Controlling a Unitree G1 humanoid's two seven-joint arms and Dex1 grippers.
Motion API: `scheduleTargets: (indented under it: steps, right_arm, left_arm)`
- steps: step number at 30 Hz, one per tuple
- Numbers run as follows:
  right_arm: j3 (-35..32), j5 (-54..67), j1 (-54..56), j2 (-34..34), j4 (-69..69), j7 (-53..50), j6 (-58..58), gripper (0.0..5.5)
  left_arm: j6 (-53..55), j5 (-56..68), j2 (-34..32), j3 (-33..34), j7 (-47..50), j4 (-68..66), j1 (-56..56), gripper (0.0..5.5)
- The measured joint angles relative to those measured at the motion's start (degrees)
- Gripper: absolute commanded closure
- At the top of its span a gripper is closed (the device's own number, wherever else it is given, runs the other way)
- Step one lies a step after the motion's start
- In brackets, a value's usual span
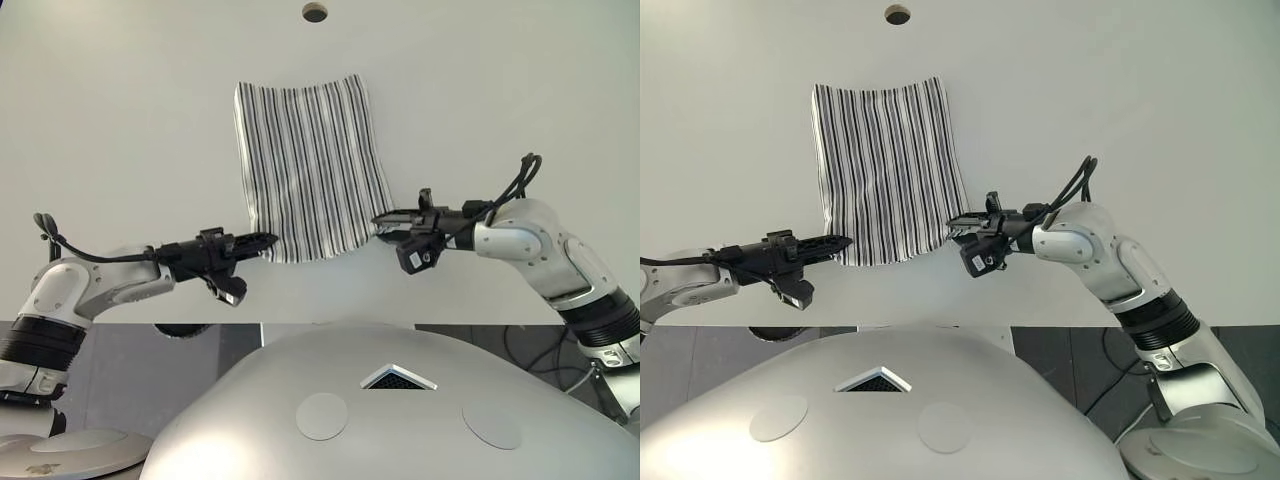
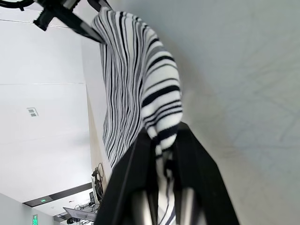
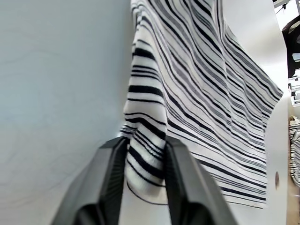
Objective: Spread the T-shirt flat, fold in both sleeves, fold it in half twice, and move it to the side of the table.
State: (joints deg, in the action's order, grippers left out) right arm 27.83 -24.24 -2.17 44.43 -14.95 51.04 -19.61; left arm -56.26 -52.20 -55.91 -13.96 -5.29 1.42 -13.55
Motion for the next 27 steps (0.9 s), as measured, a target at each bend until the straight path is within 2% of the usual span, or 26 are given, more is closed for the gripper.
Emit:
scheduleTargets:
  steps: [4, 9, 13, 16, 21, 24, 27]
  right_arm:
    - [0.2, 0.2, -0.5, 0.4, -0.5, 0.6, 0.7, 5.35]
    - [-0.7, 2.5, -1.8, 1.3, -1.2, 0.7, 1.8, 5.37]
    - [-4.4, 8.7, -8.9, 5.3, -5.9, 1.9, 4.3, 5.37]
    - [-11.0, 16.3, -21.2, 13.9, -13.9, 4.6, 5.4, 5.37]
    - [-23.1, 22.5, -34.7, 18.6, -23.0, 5.4, 4.7, 5.37]
    - [-26.4, 24.4, -32.0, 18.2, -24.3, 5.1, 5.1, 5.37]
    - [-24.5, 23.9, -19.2, 14.0, -19.9, 3.3, 8.5, 5.37]
  left_arm:
    - [0.0, 0.5, -0.1, -0.2, -0.6, -0.1, 0.4, 5.31]
    - [-0.2, 4.0, -0.1, -0.8, -3.4, 2.3, -1.2, 5.32]
    - [0.1, 11.3, -0.5, -1.3, -7.2, 7.0, -3.4, 5.33]
    - [1.1, 17.5, -0.8, -1.4, -9.7, 11.6, -7.2, 5.33]
    - [3.7, 25.3, -2.9, -0.4, -14.0, 19.3, -15.9, 5.33]
    - [4.5, 27.1, -2.6, 2.3, -14.1, 19.5, -16.0, 5.33]
    - [6.2, 28.6, 0.4, 4.4, -14.0, 18.8, -13.6, 5.33]
